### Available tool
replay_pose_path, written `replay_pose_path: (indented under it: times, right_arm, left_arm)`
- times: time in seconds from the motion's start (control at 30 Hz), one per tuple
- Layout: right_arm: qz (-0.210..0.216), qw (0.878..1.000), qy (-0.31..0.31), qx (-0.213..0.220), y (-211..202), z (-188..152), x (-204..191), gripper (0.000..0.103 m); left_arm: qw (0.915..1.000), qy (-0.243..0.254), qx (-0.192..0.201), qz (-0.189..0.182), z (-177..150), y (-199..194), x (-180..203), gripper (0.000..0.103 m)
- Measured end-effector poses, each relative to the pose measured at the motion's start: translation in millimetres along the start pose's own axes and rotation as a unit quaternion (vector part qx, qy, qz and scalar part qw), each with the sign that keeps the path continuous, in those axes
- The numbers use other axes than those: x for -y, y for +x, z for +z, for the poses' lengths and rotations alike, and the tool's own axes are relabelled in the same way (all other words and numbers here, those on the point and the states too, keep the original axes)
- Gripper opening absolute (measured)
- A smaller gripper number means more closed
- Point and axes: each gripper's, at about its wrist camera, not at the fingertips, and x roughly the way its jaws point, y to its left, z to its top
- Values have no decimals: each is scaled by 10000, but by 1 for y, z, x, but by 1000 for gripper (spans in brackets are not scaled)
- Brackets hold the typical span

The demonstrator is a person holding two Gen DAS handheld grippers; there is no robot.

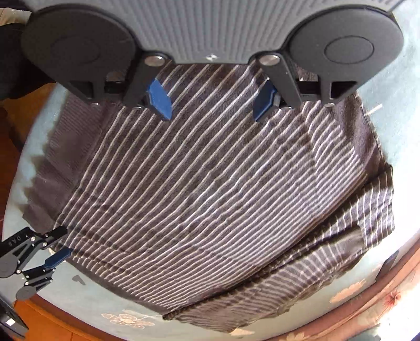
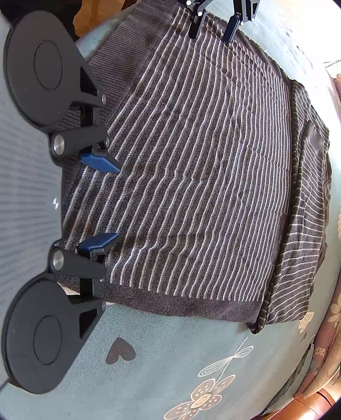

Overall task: Fold clothes
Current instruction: 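Raise both open grippers and move them along the sweater hem, then bring both open grippers to opposite corners of the sweater hem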

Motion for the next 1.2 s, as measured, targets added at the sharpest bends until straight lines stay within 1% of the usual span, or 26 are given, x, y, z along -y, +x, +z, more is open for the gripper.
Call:
replay_pose_path:
  times: [0.07, 0.17, 0.23, 0.3, 0.37, 0.4, 0.5, 0.6, 0.67, 0.73, 0.77, 0.83, 0.87, 0.93, 0.97, 1.0, 1.03, 1.1, 1.17, 1.2]
  right_arm:
    - [-19, 10000, 35, 42, -6, -2, 2, 56]
    - [1, 9997, 231, 88, -14, -7, 10, 56]
    - [61, 9988, 476, 112, -19, -12, 18, 56]
    - [129, 9969, 758, 138, -24, -17, 27, 56]
    - [35, 9965, 815, 178, -28, -22, 31, 56]
    - [-23, 9971, 736, 206, -30, -24, 31, 56]
    - [-150, 9987, 401, 277, -34, -29, 28, 56]
    - [-396, 9982, -200, 395, -34, -30, 22, 56]
    - [-574, 9946, -701, 514, -34, -29, 15, 56]
    - [-720, 9863, -1342, 630, -33, -29, 1, 56]
    - [-733, 9820, -1597, 688, -33, -29, -6, 56]
    - [-625, 9727, -2077, 824, -31, -24, -27, 55]
    - [-542, 9688, -2254, 883, -29, -21, -39, 55]
    - [-302, 9621, -2544, 932, -24, -13, -61, 55]
    - [-218, 9565, -2745, 969, -20, -10, -77, 54]
    - [-163, 9513, -2910, 1000, -16, -7, -89, 54]
    - [-105, 9500, -2971, 956, -12, -6, -97, 54]
    - [15, 9486, -3052, 838, -2, -5, -109, 54]
    - [48, 9519, -3015, 548, 6, -7, -114, 53]
    - [38, 9534, -2991, 399, 10, -8, -115, 53]
  left_arm:
    - [9993, 302, 215, -67, 13, -2, 13, 69]
    - [9964, 650, 449, -299, 31, 1, 32, 69]
    - [9950, 663, 525, -526, 42, 5, 43, 69]
    - [9945, 388, 511, -827, 51, 9, 47, 70]
    - [9946, 145, 480, -912, 53, 11, 49, 70]
    - [9946, 272, 510, -864, 51, 10, 50, 70]
    - [9918, 891, 647, -647, 40, 6, 54, 70]
    - [9846, 1506, 781, -427, 30, 1, 58, 70]
    - [9773, 1912, 868, -279, 23, -2, 61, 70]
    - [9681, 2315, 954, -130, 16, -6, 64, 70]
    - [9627, 2515, 996, -56, 13, -7, 65, 70]
    - [9506, 2910, 1079, 93, 6, -10, 68, 71]
    - [9472, 2998, 1137, 57, 1, -11, 71, 71]
    - [9473, 2996, 1131, -38, -9, -9, 74, 71]
    - [9502, 2922, 1082, -78, -15, -7, 72, 71]
    - [9552, 2781, 1011, -123, -20, -7, 68, 71]
    - [9603, 2624, 936, -169, -25, -6, 63, 71]
    - [9712, 2274, 660, -248, -41, -5, 51, 71]
    - [9779, 2041, 313, -327, -58, -4, 41, 70]
    - [9805, 1922, 213, -351, -66, -6, 37, 71]
